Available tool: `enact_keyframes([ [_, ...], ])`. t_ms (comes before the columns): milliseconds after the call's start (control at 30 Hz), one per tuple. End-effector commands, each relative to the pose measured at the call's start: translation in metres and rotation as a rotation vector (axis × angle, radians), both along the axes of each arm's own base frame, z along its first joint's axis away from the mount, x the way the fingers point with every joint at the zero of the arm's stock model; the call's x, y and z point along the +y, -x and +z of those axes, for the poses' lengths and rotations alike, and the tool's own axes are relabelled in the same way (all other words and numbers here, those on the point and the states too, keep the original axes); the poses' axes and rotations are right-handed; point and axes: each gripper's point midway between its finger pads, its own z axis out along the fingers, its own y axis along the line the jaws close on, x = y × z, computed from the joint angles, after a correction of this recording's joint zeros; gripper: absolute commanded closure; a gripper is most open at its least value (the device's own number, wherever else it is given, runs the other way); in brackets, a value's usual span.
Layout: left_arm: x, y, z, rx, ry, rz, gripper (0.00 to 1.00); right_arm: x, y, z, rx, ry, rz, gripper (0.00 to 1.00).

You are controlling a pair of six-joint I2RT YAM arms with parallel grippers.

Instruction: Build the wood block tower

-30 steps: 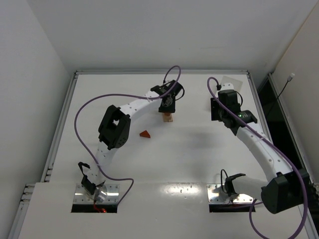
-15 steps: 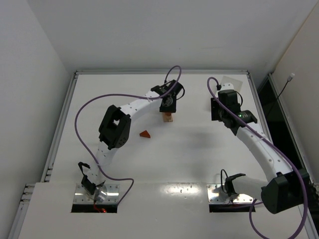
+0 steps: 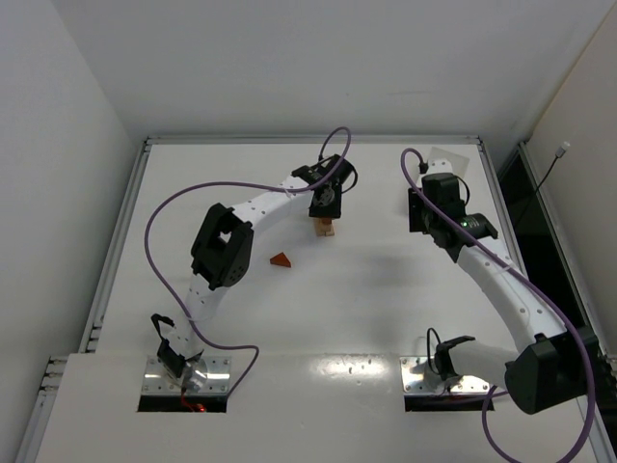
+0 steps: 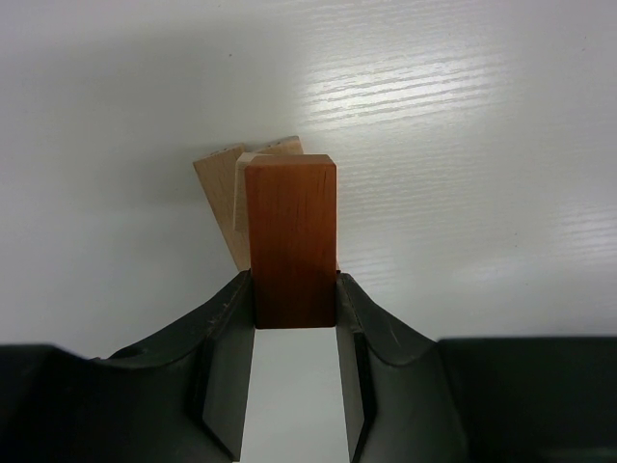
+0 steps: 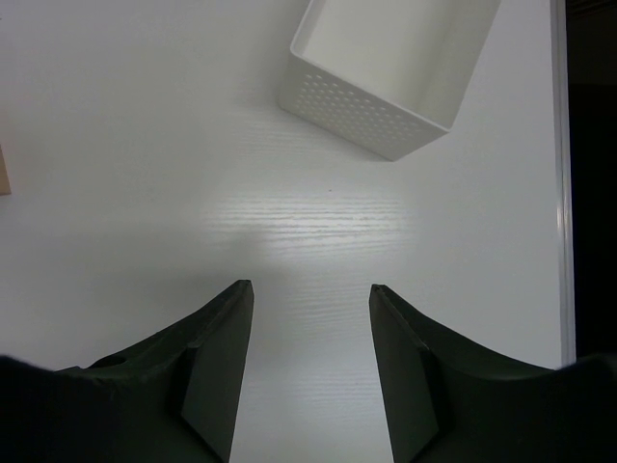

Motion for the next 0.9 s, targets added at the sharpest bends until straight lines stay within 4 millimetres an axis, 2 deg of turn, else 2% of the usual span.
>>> enact_keyframes([
  [0,-0.001,-0.003,-0.003,0.008,0.013,-0.003,0.73,0.001,-0.011,0.017,-0.066,-0.024,-0.013,0.53],
  [133,0.006,-0.002,-0.009,0.022,0.001,0.007,0.73,0.001,-0.011,0.017,-0.066,-0.024,-0.013,0.53],
  [300,0.009,-0.002,-0.005,0.017,-0.005,0.011,0.73,0.001,-0.011,0.017,-0.066,-0.024,-0.013,0.53],
  [367,0.014,-0.003,-0.009,0.025,-0.012,0.021,0.70,0.001,-0.012,0.014,-0.057,-0.021,-0.013,0.53],
  [600,0.016,-0.001,-0.012,0.033,-0.018,0.021,0.68,0.002,-0.016,0.016,-0.066,-0.024,-0.013,0.53],
  [733,0.021,-0.002,-0.015,0.040,-0.023,0.030,0.60,0.002,-0.016,0.016,-0.066,-0.024,-0.013,0.53],
  [867,0.021,0.001,-0.018,0.053,-0.022,0.024,0.57,0.003,-0.017,0.014,-0.057,-0.021,-0.013,0.53],
])
